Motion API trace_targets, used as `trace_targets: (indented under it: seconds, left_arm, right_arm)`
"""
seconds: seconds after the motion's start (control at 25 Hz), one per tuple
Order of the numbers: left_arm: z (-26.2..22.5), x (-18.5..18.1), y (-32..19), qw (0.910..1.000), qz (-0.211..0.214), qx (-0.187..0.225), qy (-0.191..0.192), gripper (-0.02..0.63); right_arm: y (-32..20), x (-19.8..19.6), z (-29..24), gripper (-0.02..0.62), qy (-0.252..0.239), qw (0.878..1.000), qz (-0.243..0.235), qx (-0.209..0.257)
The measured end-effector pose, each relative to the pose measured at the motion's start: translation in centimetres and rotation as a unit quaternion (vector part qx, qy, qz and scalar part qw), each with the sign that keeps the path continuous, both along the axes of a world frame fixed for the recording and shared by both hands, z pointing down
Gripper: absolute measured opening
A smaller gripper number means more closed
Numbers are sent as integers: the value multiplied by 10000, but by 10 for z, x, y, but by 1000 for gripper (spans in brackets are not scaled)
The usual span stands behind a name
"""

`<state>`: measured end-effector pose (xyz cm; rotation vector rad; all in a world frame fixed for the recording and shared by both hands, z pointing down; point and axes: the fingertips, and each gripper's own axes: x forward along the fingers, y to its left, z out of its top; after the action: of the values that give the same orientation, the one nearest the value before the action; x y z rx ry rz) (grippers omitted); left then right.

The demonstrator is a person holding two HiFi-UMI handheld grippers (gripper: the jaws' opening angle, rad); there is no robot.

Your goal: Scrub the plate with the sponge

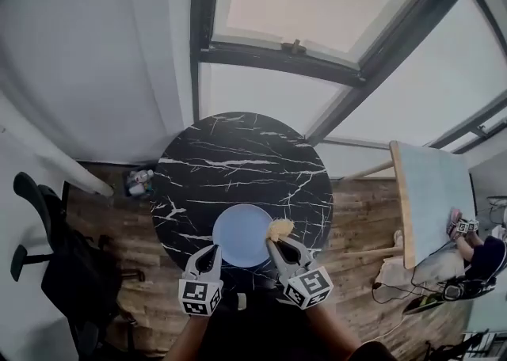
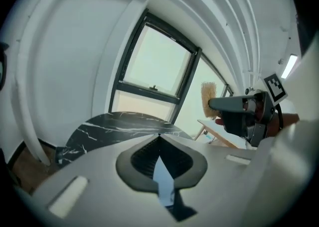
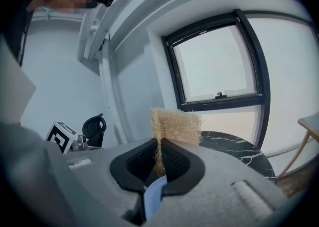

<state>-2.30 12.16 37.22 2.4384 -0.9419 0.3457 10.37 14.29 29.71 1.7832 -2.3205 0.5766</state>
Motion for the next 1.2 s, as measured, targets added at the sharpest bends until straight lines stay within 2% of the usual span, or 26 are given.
trace_targets:
  seconds: [0.16,0.4,0.8,1.2]
  left_arm:
    - [-39,0,6,9986,-229,466,-104,-3]
    - [-90,6,12,9919,-750,957,377,-5]
    - [-99,41,22,9913,-785,981,403,-6]
    - [-103,46,21,9899,-886,1081,232,-6]
  right_arm:
    - [11,-8,-19,21,24,9997,-10,244]
    - [27,-8,-32,23,157,9985,-151,497]
    - [30,20,-32,20,-44,9981,-326,517]
    - [30,25,-33,20,-89,9975,-446,539]
